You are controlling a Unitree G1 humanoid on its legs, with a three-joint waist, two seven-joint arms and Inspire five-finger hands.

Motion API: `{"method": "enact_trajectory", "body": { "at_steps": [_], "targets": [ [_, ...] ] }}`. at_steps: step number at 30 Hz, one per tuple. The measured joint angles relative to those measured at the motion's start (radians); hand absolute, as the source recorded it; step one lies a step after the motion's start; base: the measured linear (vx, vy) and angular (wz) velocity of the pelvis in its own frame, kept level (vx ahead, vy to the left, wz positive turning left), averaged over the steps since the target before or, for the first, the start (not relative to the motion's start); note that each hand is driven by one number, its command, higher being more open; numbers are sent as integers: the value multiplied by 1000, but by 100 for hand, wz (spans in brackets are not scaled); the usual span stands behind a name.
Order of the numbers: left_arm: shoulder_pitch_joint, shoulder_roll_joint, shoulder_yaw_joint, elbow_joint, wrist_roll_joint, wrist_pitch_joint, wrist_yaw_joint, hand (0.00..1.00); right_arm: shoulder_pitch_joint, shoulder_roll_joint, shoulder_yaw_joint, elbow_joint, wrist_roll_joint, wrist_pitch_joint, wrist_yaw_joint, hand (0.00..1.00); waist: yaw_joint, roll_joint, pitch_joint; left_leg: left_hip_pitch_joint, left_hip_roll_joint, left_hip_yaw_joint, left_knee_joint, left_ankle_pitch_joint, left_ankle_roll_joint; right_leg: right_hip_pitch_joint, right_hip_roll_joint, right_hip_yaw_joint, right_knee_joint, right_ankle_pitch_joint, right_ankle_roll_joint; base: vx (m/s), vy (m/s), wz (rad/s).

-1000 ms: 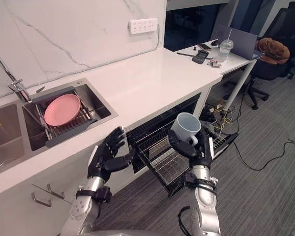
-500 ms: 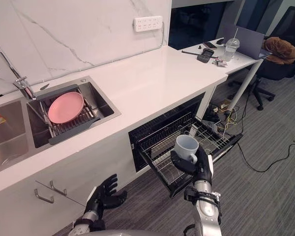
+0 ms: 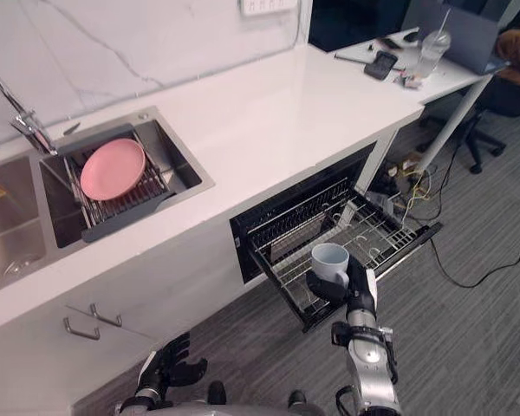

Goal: Walk over to the sink, pick up the cup, carry it to the dishwasher, place the cup inside the dishwasher, then close the dishwasher door

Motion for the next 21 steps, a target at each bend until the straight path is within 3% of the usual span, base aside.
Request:
{"method": "enact_trajectory", "body": {
  "at_steps": [4, 7, 11, 21],
  "targets": [
    [-39, 2, 2, 2, 1, -4, 8, 90, -111, -46, 2, 31, -9, 3, -23, 30, 6, 17, 78, -87, 2, -23, 105, -34, -2, -34, -5, -18, 20, 4, 2, -58, 3, 15],
    [-74, -2, 2, -7, -1, -12, 15, 90, -214, -84, 9, 54, -9, 6, -45, 30, 27, 40, 146, -181, 18, -35, 225, -74, -2, -84, 2, -23, 56, 7, -1, -111, 7, 7],
    [-101, -10, 1, -35, -3, -21, 23, 90, -328, -111, 23, 58, -9, 17, -79, 30, 53, 51, 206, -267, 28, -41, 297, -86, 6, -165, 6, -21, 119, 4, -4, -132, 7, -1],
    [-135, -34, 1, -52, -79, -41, 62, 90, -490, -127, 47, 59, -8, 41, -126, 30, 86, 50, 261, -343, 25, -43, 311, -69, 21, -279, -16, -29, 226, -32, -10, -52, 5, 3]
  ]
}}
